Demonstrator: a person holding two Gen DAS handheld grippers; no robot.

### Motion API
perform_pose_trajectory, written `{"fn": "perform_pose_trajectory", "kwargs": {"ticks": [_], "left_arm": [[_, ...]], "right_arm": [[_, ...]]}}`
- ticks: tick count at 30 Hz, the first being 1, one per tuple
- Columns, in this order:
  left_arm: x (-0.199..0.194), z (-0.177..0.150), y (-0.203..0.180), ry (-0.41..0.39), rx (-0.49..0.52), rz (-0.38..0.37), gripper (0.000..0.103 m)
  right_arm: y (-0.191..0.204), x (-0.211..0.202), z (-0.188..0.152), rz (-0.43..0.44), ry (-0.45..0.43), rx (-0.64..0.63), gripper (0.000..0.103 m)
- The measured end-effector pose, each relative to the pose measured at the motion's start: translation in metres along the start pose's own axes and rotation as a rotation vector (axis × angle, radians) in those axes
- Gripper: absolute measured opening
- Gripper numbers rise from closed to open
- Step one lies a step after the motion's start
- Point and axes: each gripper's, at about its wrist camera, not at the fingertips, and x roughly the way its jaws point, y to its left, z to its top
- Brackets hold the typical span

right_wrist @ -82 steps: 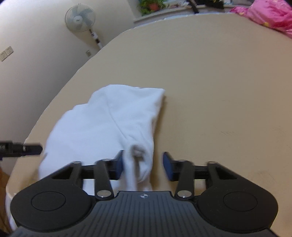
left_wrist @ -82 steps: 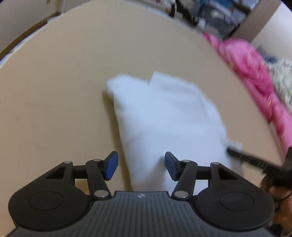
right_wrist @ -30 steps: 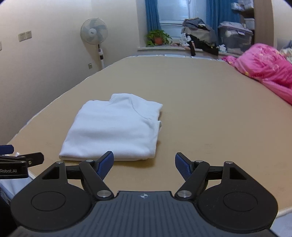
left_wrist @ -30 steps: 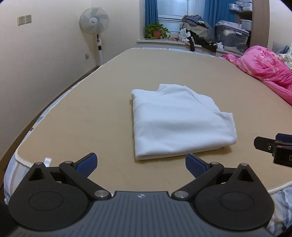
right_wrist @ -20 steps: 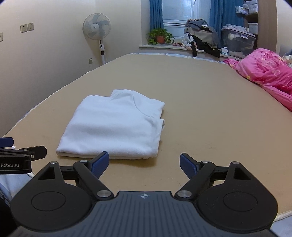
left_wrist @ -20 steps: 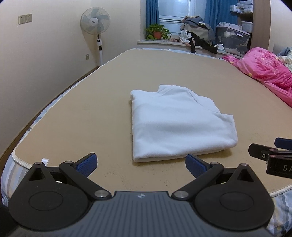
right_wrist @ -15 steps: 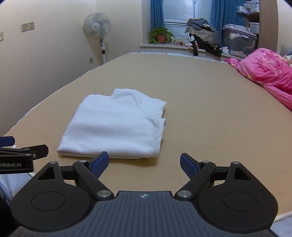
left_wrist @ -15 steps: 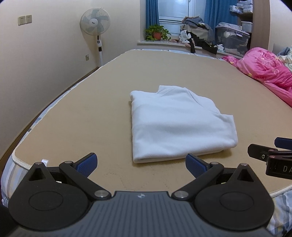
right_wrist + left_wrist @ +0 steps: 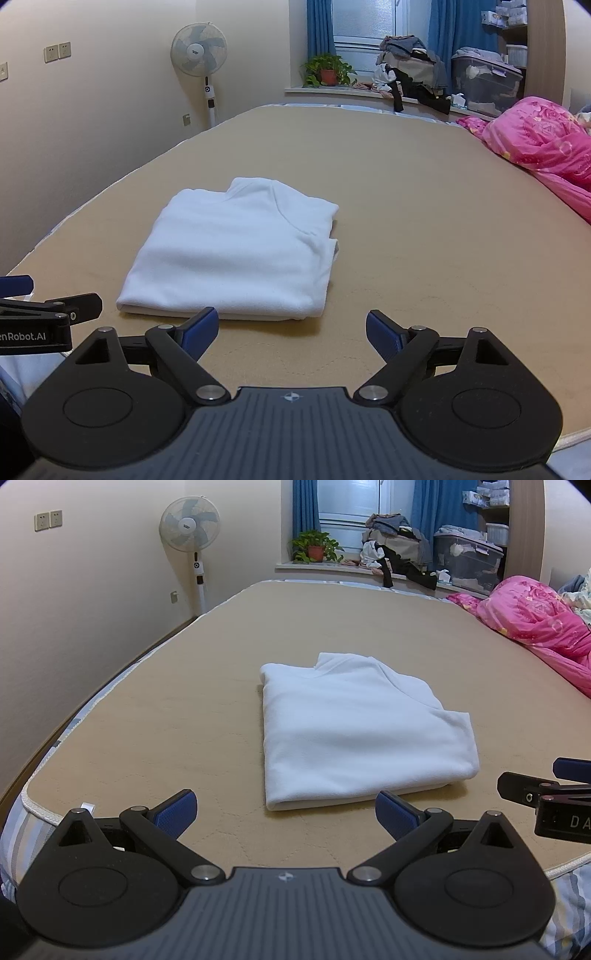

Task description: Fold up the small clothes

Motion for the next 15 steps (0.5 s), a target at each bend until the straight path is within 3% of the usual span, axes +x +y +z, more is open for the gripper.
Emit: {"fn": "perform_pose_trajectory", "kwargs": {"ticks": [15], "left_arm": [[0.0032,-0.0009,0.0020,-0.007,0.010,-0.012,0.103]], "right_arm": [[-0.0016,0.0001,-0.0014,0.006,-0.003,-0.010,0.088]]}}
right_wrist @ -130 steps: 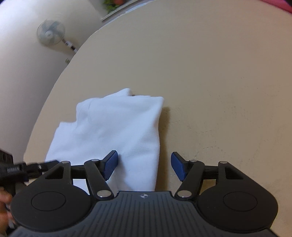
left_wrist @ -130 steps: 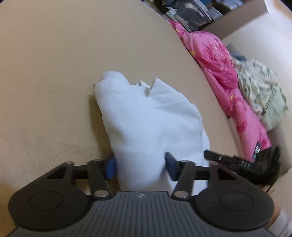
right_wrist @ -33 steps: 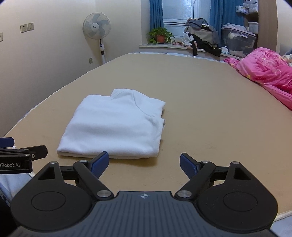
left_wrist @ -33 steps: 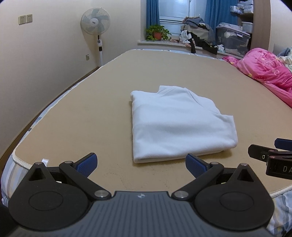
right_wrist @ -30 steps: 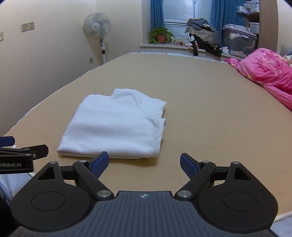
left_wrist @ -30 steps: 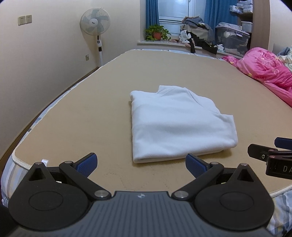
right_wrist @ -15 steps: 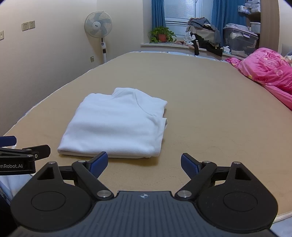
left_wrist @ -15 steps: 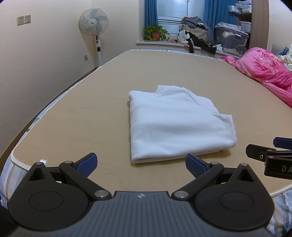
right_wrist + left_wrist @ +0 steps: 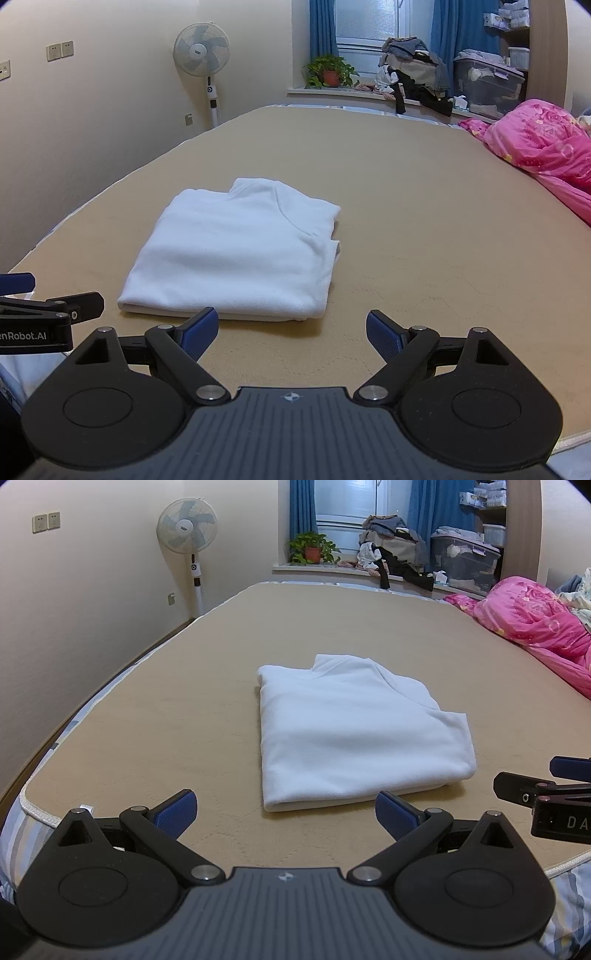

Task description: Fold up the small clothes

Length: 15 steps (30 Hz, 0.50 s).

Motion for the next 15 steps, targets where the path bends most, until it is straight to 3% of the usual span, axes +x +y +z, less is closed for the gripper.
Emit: {"fn": "perform_pose_trajectory", "kwargs": {"ticks": [15], "left_arm": [[-0.0005,0.0002,0.0026,-0.007,0.002,-0.009,0.103]], "right_arm": [[-0.0014,-0.0014,-0.0003,0.009,0.001,-0.010,0.088]]}}
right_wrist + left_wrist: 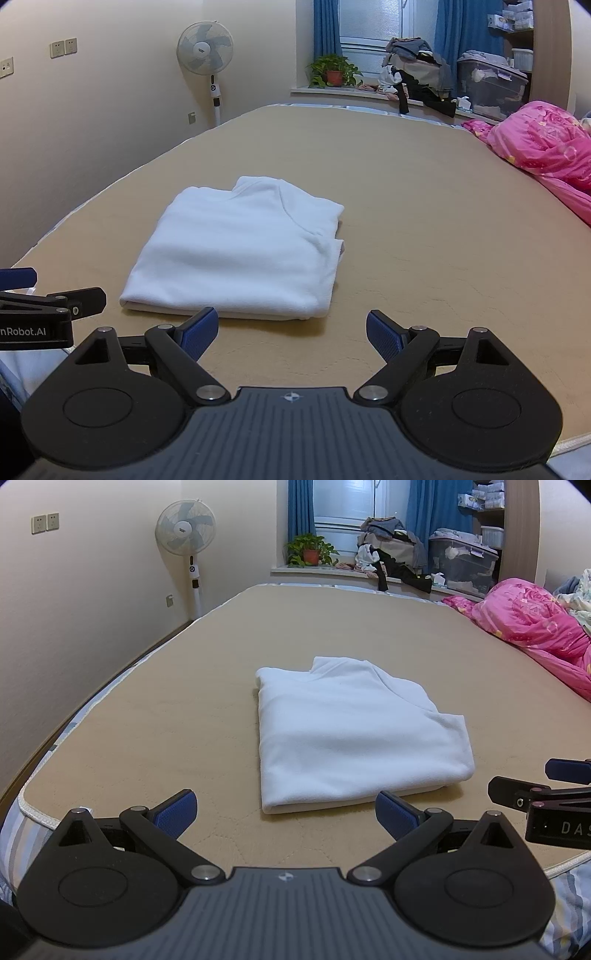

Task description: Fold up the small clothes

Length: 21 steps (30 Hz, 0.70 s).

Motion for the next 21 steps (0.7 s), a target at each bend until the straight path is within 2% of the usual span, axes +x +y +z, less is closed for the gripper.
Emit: {"fn": "perform_pose_trajectory", "kwargs": {"ticks": [21], "left_arm": [[0.0011,0.0003,0.0027,0.001,0.011,-0.005,0.103]], "right_arm": [[0.0010,-0.0001,0.0000,0.002,-0.001,-0.001,0.088]]}}
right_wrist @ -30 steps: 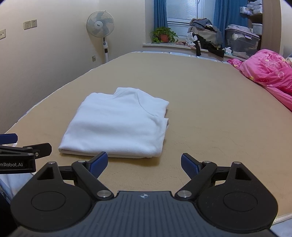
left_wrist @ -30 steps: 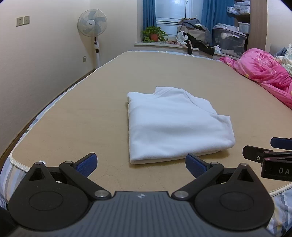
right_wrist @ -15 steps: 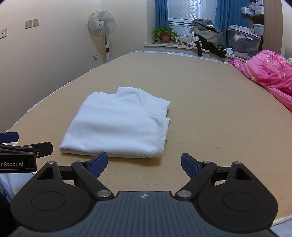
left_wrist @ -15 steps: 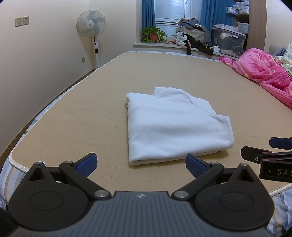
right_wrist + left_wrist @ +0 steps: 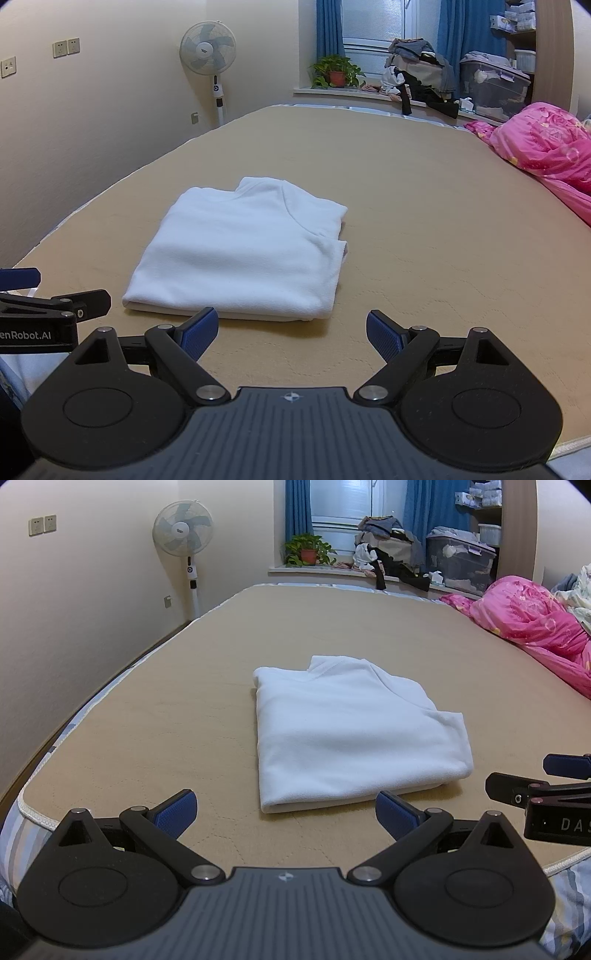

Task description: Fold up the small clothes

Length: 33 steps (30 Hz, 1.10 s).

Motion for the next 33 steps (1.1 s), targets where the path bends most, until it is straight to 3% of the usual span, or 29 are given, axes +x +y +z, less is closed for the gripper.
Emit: {"fn": "perform_pose_trajectory", "kwargs": {"ticks": [33], "left_arm": [[0.010,-0.002,0.007,0.006,0.006,-0.010,0.103]], "right_arm": [[-0.011,-0.001,-0.001,0.031,0.009,-0.018,0.088]]}}
